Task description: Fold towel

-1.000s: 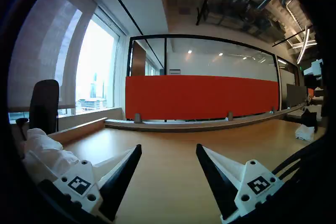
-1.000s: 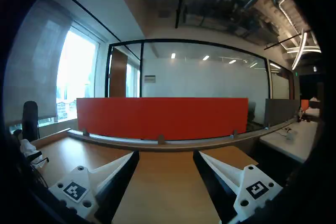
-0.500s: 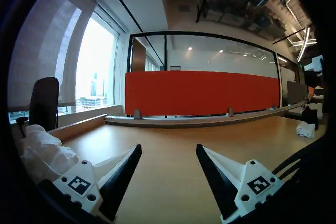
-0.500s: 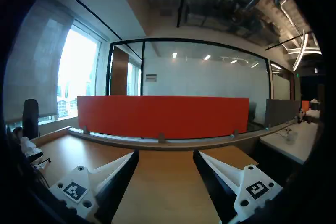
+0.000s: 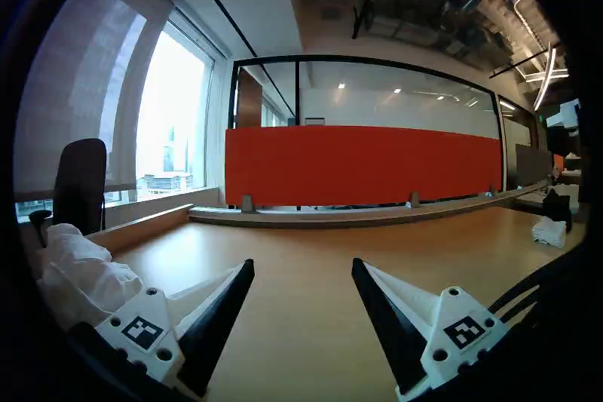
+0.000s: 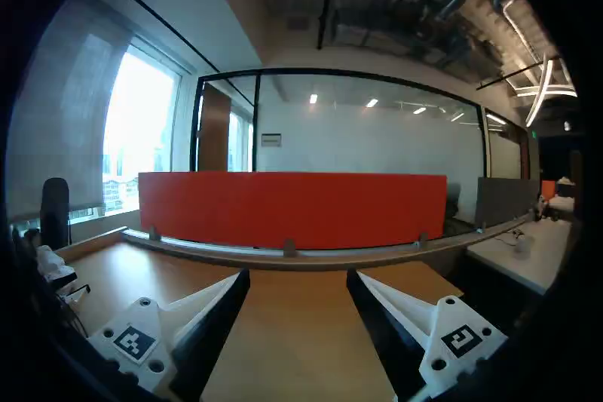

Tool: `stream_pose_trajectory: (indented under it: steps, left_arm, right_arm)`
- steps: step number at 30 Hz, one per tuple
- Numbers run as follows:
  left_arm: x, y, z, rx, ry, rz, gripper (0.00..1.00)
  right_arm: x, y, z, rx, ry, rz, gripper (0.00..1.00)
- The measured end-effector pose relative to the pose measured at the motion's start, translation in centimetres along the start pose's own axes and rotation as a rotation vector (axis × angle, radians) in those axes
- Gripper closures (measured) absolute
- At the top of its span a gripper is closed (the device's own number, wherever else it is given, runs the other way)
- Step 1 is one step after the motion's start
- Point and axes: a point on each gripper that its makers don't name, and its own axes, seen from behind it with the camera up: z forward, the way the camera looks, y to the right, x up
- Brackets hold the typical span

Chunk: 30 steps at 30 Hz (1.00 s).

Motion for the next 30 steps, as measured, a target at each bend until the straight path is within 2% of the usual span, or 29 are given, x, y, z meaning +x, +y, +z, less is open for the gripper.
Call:
stream_pose_trajectory:
  steps: [9,20,30]
  left_arm:
    - [0.0,0.1,0.1,-0.005,-0.002,0.001,0.04]
    - [-0.1,0.1,0.1,-0.005,-0.002,0.001,0.04]
    - [0.0,0.2,0.1,-0.005,-0.002,0.000,0.04]
  right_arm:
    - [-0.1,0.8,0.1,-0.005,0.011,0.000,0.01]
    - [-0.6,2.9,0.2,-0.025,0.039,-0.015,0.01]
    - [-3.0,3.7,1.2,-0.018,0.065,0.001,0.00]
